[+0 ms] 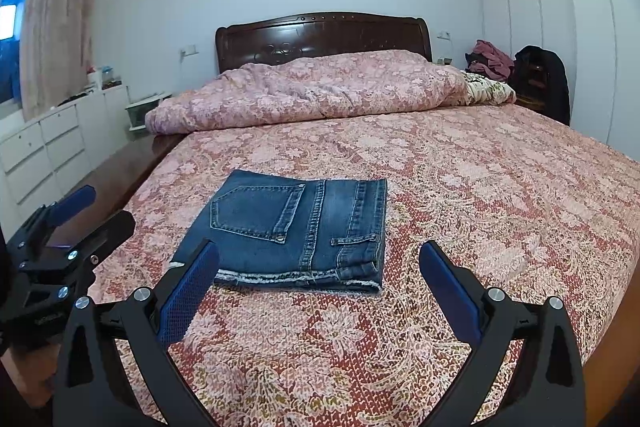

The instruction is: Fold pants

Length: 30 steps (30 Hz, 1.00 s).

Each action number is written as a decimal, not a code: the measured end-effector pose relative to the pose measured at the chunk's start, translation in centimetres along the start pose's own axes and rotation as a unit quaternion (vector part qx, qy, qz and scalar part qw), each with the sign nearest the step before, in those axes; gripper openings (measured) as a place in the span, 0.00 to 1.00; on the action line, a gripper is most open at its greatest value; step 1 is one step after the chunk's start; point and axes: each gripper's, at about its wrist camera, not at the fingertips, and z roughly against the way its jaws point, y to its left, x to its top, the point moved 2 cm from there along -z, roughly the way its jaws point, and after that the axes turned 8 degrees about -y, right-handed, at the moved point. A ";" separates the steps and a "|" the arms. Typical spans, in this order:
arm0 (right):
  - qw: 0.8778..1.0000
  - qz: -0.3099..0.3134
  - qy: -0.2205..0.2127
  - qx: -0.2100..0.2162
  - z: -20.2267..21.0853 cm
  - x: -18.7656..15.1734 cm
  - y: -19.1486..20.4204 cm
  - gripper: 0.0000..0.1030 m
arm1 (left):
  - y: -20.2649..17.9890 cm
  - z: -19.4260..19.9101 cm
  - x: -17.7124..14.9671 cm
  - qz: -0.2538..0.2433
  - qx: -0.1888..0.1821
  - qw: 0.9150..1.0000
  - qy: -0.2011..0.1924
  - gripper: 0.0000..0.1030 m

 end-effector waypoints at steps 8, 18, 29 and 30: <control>1.000 -0.002 0.005 0.000 -0.2 -0.2 0.0 0.96 | 0.1 -0.2 0.0 0.002 -0.001 1.000 0.004 0.98; 1.000 -0.005 0.006 -0.001 -0.2 -0.2 0.0 0.96 | 0.0 -0.4 -0.1 -0.001 -0.003 1.000 0.006 0.98; 1.000 -0.006 0.009 -0.001 -0.2 -0.3 -0.1 0.96 | -0.2 -0.4 -0.2 -0.002 -0.004 1.000 0.008 0.98; 1.000 -0.006 0.009 0.000 -0.2 -0.3 -0.2 0.96 | -0.2 -0.4 -0.2 -0.002 -0.004 1.000 0.008 0.98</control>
